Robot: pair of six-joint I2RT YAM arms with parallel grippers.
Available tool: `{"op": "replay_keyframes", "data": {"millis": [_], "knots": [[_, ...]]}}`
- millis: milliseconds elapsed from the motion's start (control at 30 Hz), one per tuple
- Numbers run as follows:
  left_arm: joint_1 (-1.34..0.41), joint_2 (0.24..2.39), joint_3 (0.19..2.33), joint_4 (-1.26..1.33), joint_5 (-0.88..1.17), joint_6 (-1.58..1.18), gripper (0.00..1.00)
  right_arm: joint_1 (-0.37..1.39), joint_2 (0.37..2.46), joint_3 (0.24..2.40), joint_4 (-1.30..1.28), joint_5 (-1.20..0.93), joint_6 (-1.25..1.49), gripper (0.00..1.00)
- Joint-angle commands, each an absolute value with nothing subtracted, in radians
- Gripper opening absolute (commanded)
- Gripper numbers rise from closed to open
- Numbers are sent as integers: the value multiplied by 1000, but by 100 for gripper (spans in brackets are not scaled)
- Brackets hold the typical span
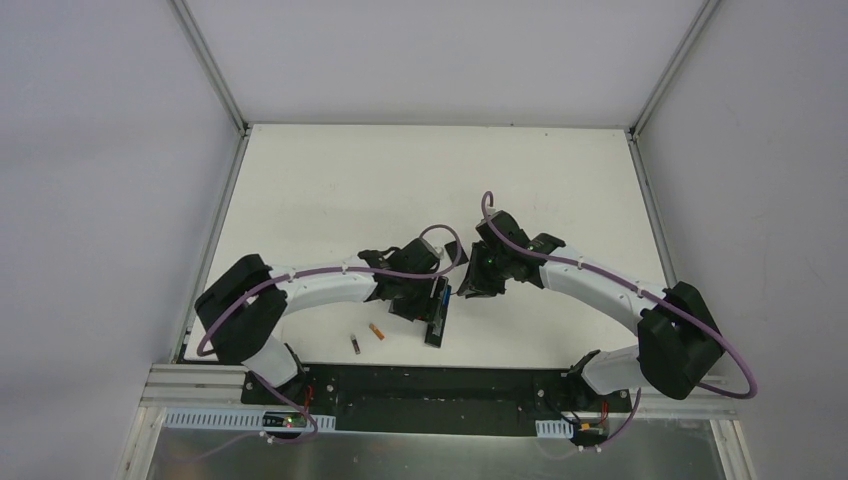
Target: Unload the batteries from the remote control
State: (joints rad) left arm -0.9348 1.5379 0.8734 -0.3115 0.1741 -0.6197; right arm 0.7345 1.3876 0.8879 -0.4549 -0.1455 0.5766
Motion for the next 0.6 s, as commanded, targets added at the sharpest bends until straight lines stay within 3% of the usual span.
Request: {"op": "replay_keyframes", "data": {"millis": [0,300,467,567], "knots": [[-953,1593,882,-274,193,-668,62,727,1402,901,-474,-133,585,0],[-959,1638,883,-228,232,-685,44,728,1405,897,-473,-135,583,0],[-960,1655,875,-198,267,-697,30,728,1406,891,-468,-137,584,0],[-959,1662,870,-195,272,-694,16,727,1408,891,-466,-144,583,0]]}}
